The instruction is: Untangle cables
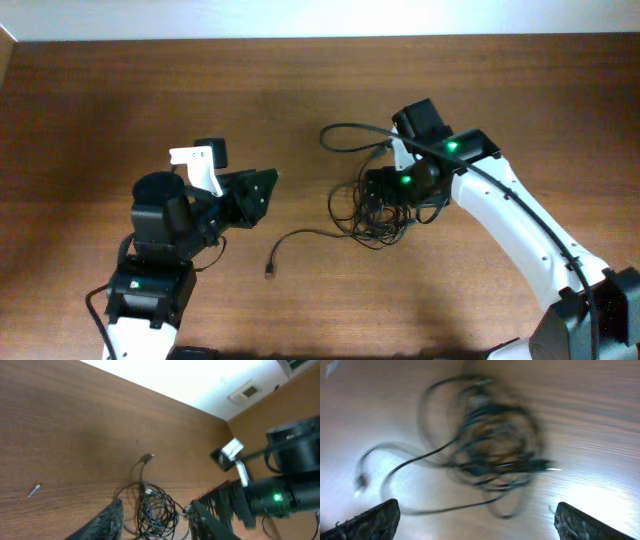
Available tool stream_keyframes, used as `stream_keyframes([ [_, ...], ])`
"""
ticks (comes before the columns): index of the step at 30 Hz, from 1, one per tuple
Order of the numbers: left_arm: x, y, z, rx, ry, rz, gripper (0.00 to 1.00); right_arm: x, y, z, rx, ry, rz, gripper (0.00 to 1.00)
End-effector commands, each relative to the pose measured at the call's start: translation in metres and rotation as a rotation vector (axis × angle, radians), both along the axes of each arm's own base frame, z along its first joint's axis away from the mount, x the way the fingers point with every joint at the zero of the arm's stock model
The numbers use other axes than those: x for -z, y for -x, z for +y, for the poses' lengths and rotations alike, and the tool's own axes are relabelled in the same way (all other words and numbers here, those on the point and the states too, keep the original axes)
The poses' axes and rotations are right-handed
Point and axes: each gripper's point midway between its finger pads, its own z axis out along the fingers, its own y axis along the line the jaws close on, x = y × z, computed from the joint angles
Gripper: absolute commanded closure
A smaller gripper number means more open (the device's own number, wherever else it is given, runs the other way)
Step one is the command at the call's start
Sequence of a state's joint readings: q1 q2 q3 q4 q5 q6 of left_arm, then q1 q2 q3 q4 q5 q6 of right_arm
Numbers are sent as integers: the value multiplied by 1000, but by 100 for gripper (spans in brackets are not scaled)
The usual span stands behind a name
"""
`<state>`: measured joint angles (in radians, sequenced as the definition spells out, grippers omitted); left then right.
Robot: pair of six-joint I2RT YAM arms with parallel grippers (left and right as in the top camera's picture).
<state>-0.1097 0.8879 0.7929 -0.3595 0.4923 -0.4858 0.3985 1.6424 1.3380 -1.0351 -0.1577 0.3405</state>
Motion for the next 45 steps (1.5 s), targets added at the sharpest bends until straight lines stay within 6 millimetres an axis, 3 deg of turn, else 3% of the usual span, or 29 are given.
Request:
stream_keyframes([
  [1,21,3,-30,146,-24,50,42,-19,-29,-67,329,133,-66,1],
  [2,30,5,-44,199,-42,62,37,-23,-30,-78,360,135,-64,1],
  [4,65,10,-89,306,-121,121,30,-36,-30,-111,453,144,-43,1],
  [6,92,14,-133,403,-225,82,25,-35,-27,-138,528,153,-15,1],
  [8,137,21,-180,459,-327,79,23,-33,-21,-159,593,148,20,1],
  [10,158,32,-221,567,-370,-17,28,-33,-18,-167,617,140,38,2],
  [11,182,28,-230,519,-463,-53,29,-33,-17,-169,621,139,40,1],
  [13,207,24,-234,462,-546,-75,29,-32,-16,-169,621,140,43,1],
  [17,232,21,-255,476,-518,-118,57,-32,-15,-169,614,144,49,1],
  [19,236,20,-256,475,-517,-121,90,-31,-14,-169,614,144,52,1],
  [20,233,18,-258,471,-505,-135,100,-31,-13,-169,614,146,56,1],
  [21,229,16,-259,467,-497,-148,100,-31,-12,-169,613,147,61,1],
  [22,211,11,-256,452,-478,-162,100,-30,-5,-167,609,148,93,1],
  [23,172,2,-239,409,-461,-175,100,-29,-1,-164,604,132,113,1],
  [24,152,0,-229,387,-451,-184,100,-30,-1,-158,599,104,122,1],
  [26,66,1,-182,296,-390,-251,100,-31,-2,-142,582,13,142,2],
  [27,34,7,-161,259,-362,-286,100,-32,-2,-136,570,-25,152,7],
  [29,-1,16,-135,214,-325,-334,100,-40,1,-96,411,-205,181,10],
  [30,-25,20,-119,174,-293,-378,100,-53,12,-48,270,-422,236,10],
  [33,-44,11,-88,79,-277,-410,100,-73,40,28,30,-699,314,10],
  [34,-44,7,-83,61,-280,-407,100,-72,45,54,-72,-730,288,15],
  [36,-45,5,-80,53,-279,-407,100,-79,34,81,-222,-755,145,25],
  [39,-52,13,-74,58,-296,-436,100,-84,-3,83,-332,-720,-114,31],
  [42,-56,21,-71,69,-289,-440,100,-91,-5,96,-517,-709,-266,46],
  [45,-57,24,-75,100,-273,-445,100,-96,-4,108,-581,-713,-315,50],
])
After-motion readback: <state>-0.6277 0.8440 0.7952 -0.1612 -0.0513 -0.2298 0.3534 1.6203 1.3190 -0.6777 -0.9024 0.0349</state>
